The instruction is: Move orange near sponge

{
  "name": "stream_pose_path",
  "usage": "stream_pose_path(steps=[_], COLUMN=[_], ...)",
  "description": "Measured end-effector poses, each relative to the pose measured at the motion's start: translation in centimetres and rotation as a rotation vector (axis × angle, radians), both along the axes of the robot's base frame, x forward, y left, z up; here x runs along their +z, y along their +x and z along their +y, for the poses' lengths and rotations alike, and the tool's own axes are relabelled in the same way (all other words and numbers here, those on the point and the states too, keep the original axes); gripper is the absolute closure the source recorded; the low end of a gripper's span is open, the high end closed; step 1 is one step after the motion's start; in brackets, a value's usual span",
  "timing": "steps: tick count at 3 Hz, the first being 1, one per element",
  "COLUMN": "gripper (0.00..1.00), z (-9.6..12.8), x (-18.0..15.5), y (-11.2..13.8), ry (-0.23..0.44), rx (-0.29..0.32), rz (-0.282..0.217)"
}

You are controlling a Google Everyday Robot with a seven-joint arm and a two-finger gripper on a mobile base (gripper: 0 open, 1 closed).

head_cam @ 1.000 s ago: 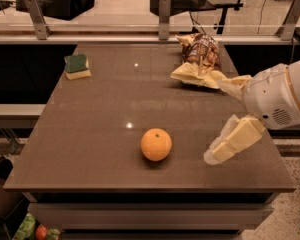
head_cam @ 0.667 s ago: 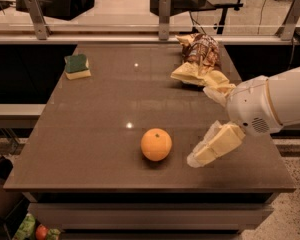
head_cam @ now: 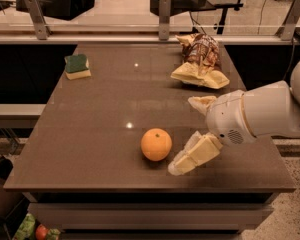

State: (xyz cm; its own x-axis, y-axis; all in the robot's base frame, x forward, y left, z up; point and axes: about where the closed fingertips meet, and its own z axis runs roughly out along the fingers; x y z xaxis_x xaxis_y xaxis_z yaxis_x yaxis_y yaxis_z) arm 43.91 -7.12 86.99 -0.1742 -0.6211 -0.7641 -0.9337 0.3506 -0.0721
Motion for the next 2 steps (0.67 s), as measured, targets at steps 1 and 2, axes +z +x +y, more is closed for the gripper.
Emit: stream_pose_path(steps=[1,2], gripper=[0.0,0.0], z=[1.8,2.9], x=[-0.7,-1.0], y=[-0.4,-0.7], ry=[-0.059,-0.108], rx=[0.017,0.035], rz=[0.012,0.019])
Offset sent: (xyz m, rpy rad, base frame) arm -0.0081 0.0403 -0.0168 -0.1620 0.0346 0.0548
